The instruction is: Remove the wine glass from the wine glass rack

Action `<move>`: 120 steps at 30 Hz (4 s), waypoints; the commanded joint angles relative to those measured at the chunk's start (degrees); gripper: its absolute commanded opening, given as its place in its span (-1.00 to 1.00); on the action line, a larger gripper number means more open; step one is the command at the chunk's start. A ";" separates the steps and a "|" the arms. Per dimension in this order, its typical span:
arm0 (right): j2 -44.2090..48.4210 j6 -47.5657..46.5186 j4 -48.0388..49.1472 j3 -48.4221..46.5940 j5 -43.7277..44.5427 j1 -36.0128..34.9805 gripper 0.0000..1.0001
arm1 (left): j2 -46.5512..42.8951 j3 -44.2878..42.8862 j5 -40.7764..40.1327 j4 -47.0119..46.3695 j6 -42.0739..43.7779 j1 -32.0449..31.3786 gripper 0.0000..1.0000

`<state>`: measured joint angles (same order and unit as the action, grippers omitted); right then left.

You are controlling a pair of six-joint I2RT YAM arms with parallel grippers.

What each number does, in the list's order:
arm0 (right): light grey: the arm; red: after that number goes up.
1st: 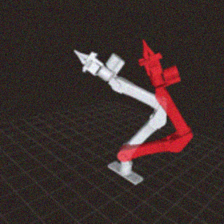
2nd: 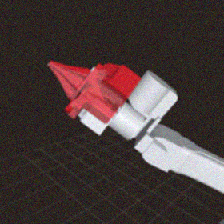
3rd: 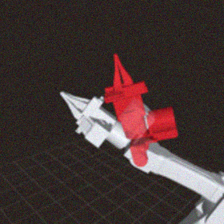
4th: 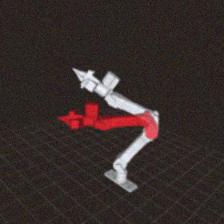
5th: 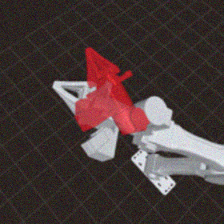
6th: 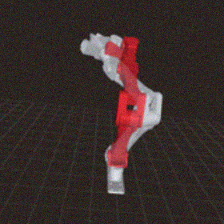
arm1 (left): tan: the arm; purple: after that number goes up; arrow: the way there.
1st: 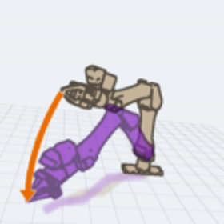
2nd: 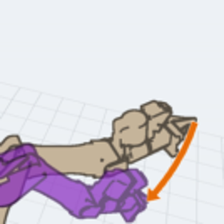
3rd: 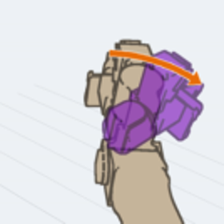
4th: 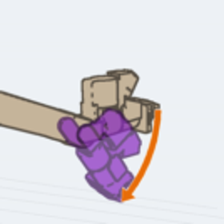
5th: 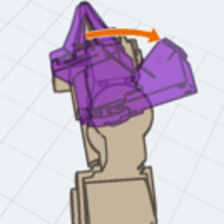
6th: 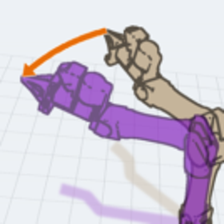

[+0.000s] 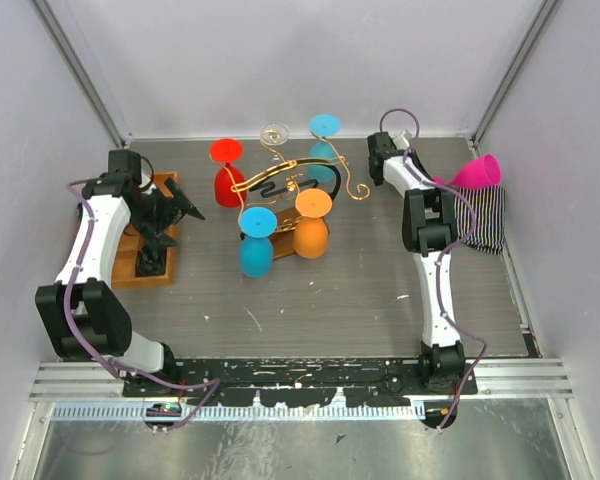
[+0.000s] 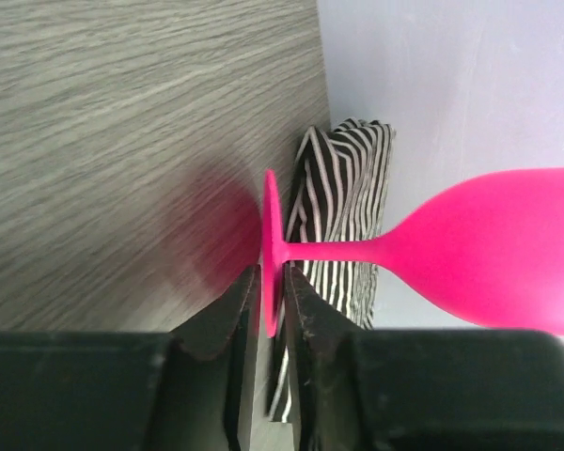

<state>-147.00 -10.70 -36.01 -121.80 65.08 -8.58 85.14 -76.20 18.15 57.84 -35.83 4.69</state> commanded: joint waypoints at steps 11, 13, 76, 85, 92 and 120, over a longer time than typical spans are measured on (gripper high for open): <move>-4.53 0.39 0.77 -4.46 -5.19 -0.65 -0.44 | 2.48 -2.52 2.03 1.19 1.55 0.43 1.00; -4.01 0.98 0.41 -4.31 -6.90 -0.64 -0.36 | 2.56 -2.40 1.92 1.14 1.56 0.43 1.00; 25.10 55.87 17.56 -1.34 -116.23 4.36 -0.04 | -6.66 -4.64 0.72 5.38 -0.19 0.37 0.96; 24.78 53.19 13.86 -1.31 -114.83 4.93 -0.04 | -6.87 -4.55 0.76 5.38 -0.09 0.33 0.96; 22.64 52.51 13.12 -2.75 -115.31 4.15 -0.05 | -6.46 -3.51 1.67 4.47 -0.73 0.32 0.96; 24.37 62.57 25.16 -0.03 -121.40 2.40 -0.98 | -5.98 -2.72 0.86 4.53 0.85 0.35 0.96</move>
<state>-127.98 48.62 -16.73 -123.35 -53.39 -5.89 79.66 -79.35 18.44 62.94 -36.05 4.84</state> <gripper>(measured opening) 0.035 0.983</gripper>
